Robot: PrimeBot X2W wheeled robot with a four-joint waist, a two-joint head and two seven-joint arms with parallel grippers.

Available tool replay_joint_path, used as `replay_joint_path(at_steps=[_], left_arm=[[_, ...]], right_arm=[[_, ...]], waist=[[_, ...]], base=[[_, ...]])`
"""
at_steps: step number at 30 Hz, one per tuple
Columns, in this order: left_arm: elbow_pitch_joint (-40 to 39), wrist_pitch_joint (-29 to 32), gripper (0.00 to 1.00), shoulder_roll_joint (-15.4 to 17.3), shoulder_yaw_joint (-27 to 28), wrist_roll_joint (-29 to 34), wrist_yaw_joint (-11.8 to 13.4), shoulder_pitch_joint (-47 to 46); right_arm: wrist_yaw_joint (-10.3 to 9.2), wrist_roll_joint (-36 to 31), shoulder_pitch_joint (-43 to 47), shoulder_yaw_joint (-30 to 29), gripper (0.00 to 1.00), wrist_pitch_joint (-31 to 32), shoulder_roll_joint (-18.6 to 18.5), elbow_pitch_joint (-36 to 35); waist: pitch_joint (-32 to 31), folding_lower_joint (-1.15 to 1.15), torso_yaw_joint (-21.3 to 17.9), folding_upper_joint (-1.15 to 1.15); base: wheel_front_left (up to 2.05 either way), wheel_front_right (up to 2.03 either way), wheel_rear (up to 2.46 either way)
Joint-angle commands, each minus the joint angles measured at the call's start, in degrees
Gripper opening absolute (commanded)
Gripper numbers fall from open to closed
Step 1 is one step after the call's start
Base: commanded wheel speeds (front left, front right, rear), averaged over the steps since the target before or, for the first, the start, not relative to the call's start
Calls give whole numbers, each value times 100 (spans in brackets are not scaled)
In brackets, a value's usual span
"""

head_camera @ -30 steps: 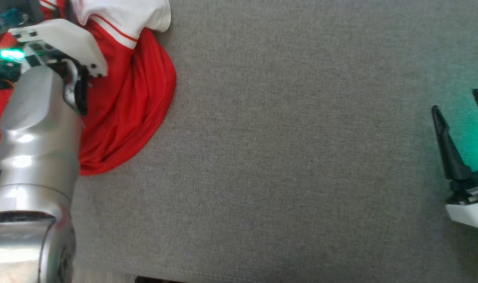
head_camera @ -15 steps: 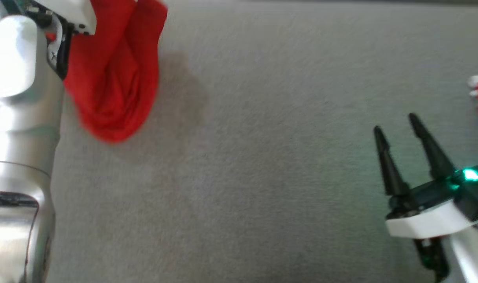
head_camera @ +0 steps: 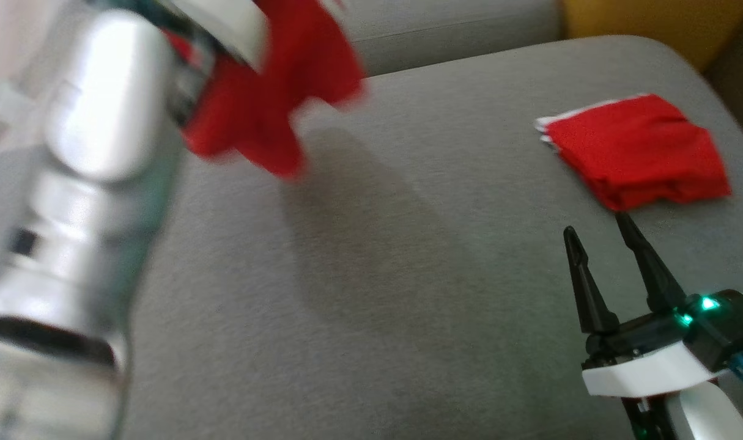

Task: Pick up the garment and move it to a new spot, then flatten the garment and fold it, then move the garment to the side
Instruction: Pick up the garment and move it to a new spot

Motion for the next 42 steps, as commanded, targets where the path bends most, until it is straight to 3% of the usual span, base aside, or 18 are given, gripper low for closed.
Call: replay_joint_path(at_steps=[1, 6, 11, 12, 13, 16, 20, 21, 25, 30, 34, 42], left_arm=[[-223, 53, 0, 159, -31, -68, 10, 97], [-558, -120, 0, 91, -1164, -52, 10, 1284], [-292, -857, 0, -329, -1652, -166, 200, 2764], [-244, -962, 45, -422, -1709, -235, 232, 3009], [-237, -1052, 100, -496, -1741, -317, 265, 3221], [-391, -1177, 100, -599, -1919, -377, 354, 3700], [-1180, -1194, 100, -625, -1517, -382, 886, 4372], [-1180, -1194, 100, -625, -1517, -382, 886, 4372], [-1873, -1195, 100, -563, -875, -264, 1349, 5151], [-2652, -1196, 100, -418, -25, -58, 1745, 5912], [-3026, -1196, 100, -311, 437, 134, 1846, 6382], [-3499, -1197, 100, -314, 1073, 403, 1821, 7147]], right_arm=[[-4, -11, -66, 102, 100, -36, 8, -211], [-4, 30, -99, 146, 100, -36, 99, -204], [-4, 62, -126, 185, 100, -36, 190, -72], [-4, 63, -116, 180, 100, -36, 200, -39], [-4, 68, -100, 162, 100, -36, 214, -8], [-4, 90, -12, 80, 100, -36, 230, 115], [-4, 124, 159, -83, 100, -36, 261, 312], [-4, 124, 159, -83, 100, -36, 261, 312], [-4, 110, 384, -356, 100, -36, 324, 429], [-4, 49, 624, -720, 100, -36, 464, 493], [-4, -8, 736, -843, 100, -36, 558, 549], [-4, -154, 1083, -980, 100, -36, 658, 605]], waist=[[-16, 1, -307, -1], [243, 1, -527, -1], [401, 1, -637, -1], [406, 1, -621, -1], [395, 1, -593, -1], [272, 1, -420, -1], [-49, 1, -86, -1], [-49, 1, -86, -1], [-354, 1, 367, -1], [-595, 1, 849, -1], [-729, 1, 1023, -1], [-929, 1, 1188, -1]], base=[[0, 0, 0], [0, 0, 0], [0, 0, 0], [0, 0, 0], [0, 0, 0], [0, 0, 0], [0, 0, 0], [0, 0, 0], [0, 0, 0], [0, 0, 0], [0, 0, 0], [0, 0, 0]])
